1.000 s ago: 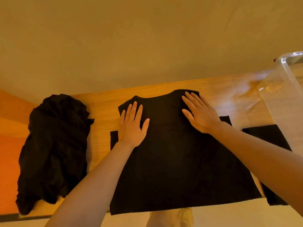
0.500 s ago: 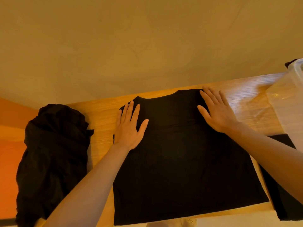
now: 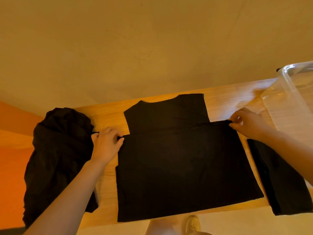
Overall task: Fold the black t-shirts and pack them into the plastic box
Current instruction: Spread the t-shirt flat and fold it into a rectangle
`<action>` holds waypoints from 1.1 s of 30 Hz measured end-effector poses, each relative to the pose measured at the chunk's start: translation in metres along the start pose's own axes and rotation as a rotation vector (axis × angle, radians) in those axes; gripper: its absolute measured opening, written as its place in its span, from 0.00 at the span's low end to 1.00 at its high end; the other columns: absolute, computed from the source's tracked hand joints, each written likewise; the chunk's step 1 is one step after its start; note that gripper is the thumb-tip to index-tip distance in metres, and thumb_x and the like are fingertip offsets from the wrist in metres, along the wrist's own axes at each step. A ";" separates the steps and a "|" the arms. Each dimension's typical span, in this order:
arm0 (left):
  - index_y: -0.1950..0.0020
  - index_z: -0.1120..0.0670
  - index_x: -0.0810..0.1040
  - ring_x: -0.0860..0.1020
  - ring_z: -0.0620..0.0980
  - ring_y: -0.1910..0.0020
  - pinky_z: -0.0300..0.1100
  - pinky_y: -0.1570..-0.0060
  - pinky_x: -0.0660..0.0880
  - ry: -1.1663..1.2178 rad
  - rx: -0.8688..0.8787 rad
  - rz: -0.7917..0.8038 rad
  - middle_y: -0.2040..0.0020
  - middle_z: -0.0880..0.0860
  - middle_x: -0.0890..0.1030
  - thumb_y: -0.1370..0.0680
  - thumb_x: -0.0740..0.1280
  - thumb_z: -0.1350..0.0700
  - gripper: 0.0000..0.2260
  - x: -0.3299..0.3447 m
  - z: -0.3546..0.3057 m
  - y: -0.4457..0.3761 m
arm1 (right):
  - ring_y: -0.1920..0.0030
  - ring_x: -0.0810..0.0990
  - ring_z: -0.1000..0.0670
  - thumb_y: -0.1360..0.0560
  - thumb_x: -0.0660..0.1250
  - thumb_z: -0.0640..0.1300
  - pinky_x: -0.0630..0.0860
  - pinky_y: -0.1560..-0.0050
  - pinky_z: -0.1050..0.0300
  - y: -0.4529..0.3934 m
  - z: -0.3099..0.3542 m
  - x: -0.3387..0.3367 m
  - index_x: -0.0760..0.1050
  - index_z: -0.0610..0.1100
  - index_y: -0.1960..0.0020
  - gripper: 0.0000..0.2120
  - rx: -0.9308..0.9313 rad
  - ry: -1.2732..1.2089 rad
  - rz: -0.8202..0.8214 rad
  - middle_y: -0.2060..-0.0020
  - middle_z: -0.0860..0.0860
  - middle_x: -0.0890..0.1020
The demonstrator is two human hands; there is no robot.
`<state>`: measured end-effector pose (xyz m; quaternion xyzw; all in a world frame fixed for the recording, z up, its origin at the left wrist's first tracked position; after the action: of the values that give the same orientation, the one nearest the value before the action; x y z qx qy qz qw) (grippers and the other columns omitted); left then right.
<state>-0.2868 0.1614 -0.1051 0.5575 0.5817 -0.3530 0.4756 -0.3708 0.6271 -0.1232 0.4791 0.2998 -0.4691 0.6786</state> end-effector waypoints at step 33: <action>0.48 0.53 0.81 0.77 0.46 0.51 0.40 0.49 0.69 0.503 -0.286 -0.024 0.52 0.50 0.81 0.24 0.70 0.54 0.06 -0.063 0.014 -0.094 | 0.66 0.78 0.58 0.24 0.68 0.43 0.72 0.66 0.66 -0.058 0.026 -0.070 0.78 0.41 0.46 0.08 0.146 -0.587 -0.175 0.61 0.50 0.81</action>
<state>-0.3816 0.1169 -0.0611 0.5481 0.7318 -0.1235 0.3859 -0.4521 0.6212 -0.0749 0.3432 0.0967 -0.6643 0.6569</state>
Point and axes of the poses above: each hand's wrist, its own y-axis away from the middle knuckle, its own x-axis out of the palm, z = x × y, the point moved 10 cm from there along -y, towards the middle knuckle
